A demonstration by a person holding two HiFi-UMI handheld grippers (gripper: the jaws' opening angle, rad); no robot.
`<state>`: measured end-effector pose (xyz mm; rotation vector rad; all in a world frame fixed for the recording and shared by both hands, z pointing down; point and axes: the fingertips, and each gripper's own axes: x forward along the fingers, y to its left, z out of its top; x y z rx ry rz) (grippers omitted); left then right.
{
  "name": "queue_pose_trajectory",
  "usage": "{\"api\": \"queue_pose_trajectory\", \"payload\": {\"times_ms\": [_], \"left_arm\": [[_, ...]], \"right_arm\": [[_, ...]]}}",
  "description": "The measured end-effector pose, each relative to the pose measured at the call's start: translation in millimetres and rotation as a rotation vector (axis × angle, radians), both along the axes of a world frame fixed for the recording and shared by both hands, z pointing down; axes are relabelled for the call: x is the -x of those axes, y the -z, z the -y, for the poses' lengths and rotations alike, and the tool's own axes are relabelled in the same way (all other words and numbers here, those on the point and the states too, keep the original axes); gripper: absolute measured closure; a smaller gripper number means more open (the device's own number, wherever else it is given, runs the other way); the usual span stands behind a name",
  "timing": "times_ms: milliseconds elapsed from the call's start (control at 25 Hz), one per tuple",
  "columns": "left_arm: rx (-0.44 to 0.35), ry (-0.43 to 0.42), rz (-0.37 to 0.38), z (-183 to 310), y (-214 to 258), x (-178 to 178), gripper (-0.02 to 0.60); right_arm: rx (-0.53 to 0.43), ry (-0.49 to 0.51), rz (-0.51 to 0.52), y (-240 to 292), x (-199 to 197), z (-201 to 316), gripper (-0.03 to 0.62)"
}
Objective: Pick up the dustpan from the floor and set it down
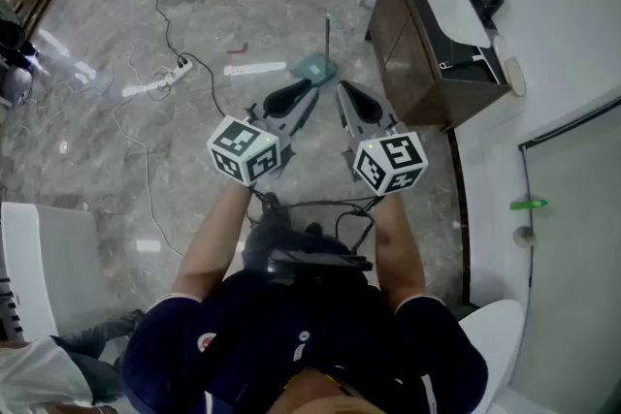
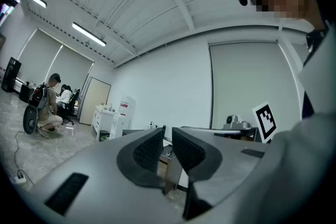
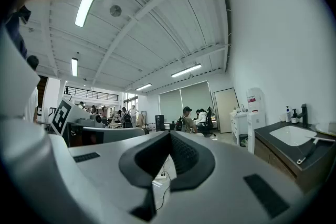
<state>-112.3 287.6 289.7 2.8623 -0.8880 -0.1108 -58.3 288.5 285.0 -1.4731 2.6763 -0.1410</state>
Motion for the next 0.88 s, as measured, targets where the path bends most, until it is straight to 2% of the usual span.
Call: {"api": "queue_pose_trajectory", "payload": {"times_ms": [880], "left_arm": [[0.023, 0.014, -0.001, 21, -14, -29, 0.518]], "right_arm": [[-0.015, 0.014, 0.018, -6, -27, 21, 0.588]]}}
